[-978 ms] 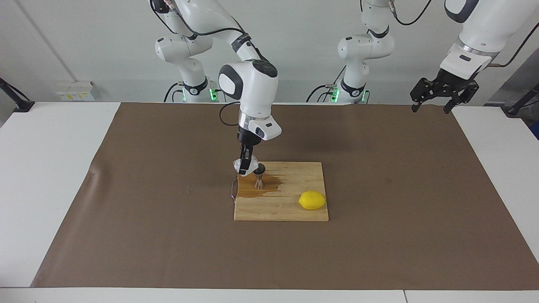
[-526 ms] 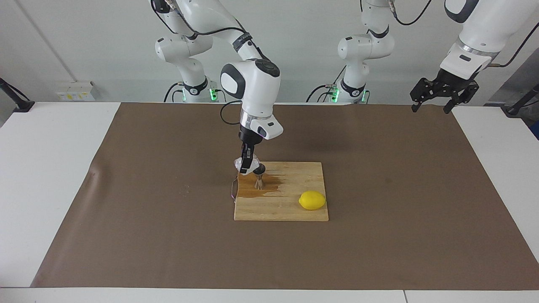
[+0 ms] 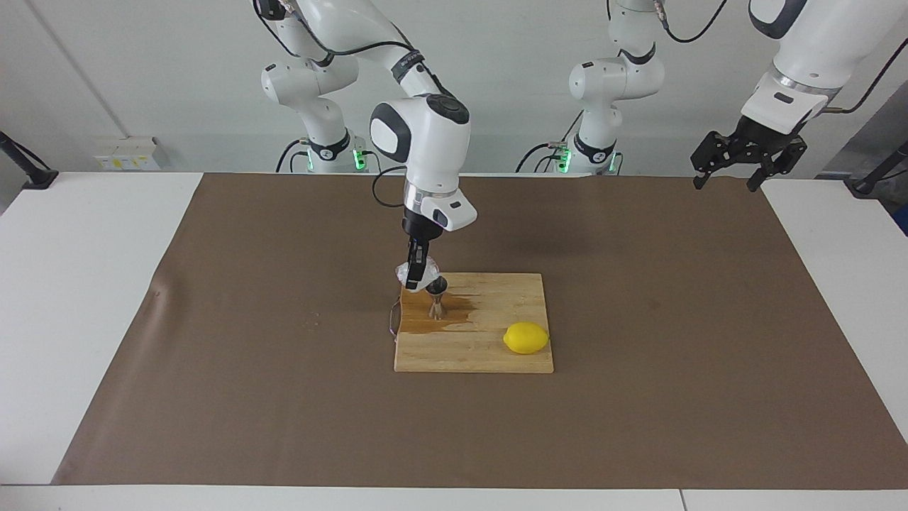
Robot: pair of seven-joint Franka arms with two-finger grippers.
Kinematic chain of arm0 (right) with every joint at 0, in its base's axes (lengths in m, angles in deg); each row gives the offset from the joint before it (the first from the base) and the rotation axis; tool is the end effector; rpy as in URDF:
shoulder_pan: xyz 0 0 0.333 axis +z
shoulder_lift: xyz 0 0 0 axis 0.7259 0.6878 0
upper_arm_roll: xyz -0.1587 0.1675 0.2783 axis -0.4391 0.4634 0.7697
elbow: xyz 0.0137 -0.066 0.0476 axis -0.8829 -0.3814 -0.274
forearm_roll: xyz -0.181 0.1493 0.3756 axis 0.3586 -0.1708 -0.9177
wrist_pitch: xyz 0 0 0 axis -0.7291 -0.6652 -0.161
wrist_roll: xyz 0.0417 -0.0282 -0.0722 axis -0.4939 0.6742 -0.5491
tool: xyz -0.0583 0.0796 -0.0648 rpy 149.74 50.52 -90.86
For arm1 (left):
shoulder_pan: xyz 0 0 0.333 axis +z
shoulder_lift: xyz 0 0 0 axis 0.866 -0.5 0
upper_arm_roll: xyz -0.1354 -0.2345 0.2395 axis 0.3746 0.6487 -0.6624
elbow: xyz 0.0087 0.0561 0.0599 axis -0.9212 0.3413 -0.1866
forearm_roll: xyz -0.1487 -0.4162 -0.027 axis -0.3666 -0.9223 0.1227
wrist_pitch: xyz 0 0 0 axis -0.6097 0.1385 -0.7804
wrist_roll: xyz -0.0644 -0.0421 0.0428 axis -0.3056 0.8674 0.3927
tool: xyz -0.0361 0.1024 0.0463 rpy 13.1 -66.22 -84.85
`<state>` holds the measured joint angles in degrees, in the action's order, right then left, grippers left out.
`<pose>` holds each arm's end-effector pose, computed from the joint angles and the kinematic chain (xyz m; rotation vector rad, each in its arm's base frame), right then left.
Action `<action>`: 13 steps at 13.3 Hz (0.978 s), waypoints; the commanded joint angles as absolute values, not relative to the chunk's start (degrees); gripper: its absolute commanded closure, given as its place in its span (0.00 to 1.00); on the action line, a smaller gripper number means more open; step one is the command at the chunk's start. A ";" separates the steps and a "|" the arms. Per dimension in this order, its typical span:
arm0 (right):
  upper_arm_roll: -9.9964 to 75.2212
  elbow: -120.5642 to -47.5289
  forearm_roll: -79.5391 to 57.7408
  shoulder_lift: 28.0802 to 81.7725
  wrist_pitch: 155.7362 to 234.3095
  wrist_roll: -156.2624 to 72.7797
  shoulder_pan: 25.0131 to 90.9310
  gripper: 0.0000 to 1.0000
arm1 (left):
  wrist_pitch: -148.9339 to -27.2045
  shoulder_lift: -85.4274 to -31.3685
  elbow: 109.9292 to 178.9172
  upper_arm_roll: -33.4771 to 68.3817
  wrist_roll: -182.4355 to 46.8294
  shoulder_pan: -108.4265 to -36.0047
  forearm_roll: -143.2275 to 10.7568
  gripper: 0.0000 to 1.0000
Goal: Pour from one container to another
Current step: 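Tilt the white cup with the right gripper to pour into the metal cup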
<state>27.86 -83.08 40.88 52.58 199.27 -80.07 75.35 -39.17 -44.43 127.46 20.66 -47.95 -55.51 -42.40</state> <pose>0.6021 0.3401 0.4498 2.0279 1.9506 0.0891 0.5790 -0.0230 0.6796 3.1210 -0.1683 0.0340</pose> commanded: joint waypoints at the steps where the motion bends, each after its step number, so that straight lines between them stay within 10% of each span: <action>1: 28.31 -83.39 36.84 51.36 199.06 -82.26 73.71 0.51 | -38.81 -43.06 128.74 20.14 -47.61 -55.87 -43.03 0.00; 13: 28.31 -83.91 11.01 50.66 202.57 -100.60 62.82 0.51 | -38.81 -43.06 128.74 20.14 -47.61 -55.87 -42.94 0.00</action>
<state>27.75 -82.98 15.23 51.37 200.97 -95.96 65.56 -39.17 -44.43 127.46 20.66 -47.95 -55.51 -42.40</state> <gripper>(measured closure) 0.498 0.000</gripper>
